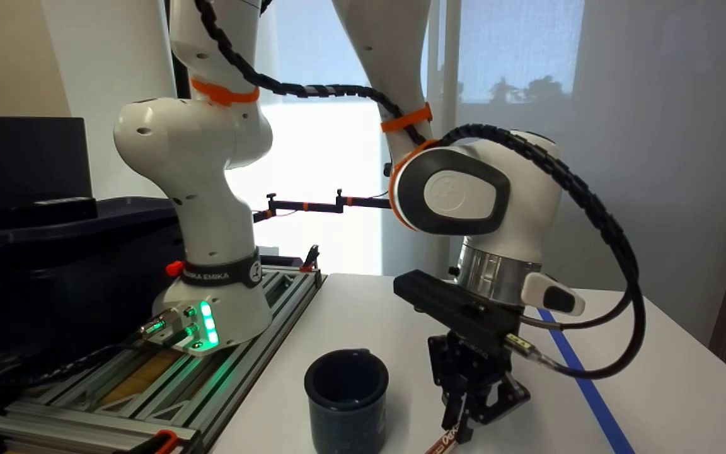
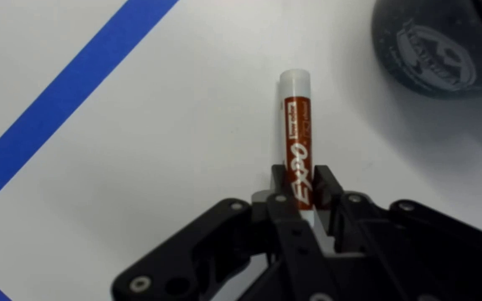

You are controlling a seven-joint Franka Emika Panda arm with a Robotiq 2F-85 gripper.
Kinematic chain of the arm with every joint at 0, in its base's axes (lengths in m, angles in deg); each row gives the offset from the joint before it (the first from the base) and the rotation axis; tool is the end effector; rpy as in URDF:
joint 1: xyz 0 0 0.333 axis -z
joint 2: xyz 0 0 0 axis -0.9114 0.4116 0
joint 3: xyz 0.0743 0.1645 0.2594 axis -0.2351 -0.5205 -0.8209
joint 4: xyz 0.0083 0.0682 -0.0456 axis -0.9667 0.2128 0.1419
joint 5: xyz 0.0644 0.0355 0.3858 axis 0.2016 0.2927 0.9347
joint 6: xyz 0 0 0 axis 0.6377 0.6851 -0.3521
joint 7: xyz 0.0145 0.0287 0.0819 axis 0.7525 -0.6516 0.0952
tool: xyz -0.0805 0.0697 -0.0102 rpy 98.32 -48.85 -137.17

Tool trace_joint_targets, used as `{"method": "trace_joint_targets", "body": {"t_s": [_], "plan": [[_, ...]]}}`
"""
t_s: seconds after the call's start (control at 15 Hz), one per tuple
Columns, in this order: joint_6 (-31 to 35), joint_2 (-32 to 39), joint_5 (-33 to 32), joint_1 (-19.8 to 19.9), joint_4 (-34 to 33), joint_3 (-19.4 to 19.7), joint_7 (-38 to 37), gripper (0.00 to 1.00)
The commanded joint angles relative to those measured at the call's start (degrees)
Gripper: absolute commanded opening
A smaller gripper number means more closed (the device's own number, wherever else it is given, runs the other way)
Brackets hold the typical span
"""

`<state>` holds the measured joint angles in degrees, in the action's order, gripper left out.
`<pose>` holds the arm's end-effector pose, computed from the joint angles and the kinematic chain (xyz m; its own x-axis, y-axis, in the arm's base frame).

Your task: Remove the marker from the mug and put it on the table

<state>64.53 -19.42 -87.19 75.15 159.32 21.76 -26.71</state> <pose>0.4251 -0.1192 0.1642 0.6926 0.6689 -0.2700 0.7037 -0.7088 0.0491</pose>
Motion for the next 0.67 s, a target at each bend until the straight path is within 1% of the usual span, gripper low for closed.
{"method": "trace_joint_targets", "body": {"t_s": [0.0,0.27,0.33,0.4,0.47,0.6], "plan": [[1.7,0.55,3.53,0.46,0.95,-1.72,0.96,0.05],[1.8,-0.67,5.33,0.44,1.85,-2.84,1.97,0.05],[1.58,-1.1,5.3,0.37,2.06,-2.84,1.91,0.45],[1.41,-1.55,5.56,0.53,2.38,-3.03,2.48,0.46],[1.14,-2.22,5.98,0.72,2.88,-3.26,3.27,0.51],[0.89,-4.42,8.01,1.44,4.58,-4.0,5.97,0.66]]}}
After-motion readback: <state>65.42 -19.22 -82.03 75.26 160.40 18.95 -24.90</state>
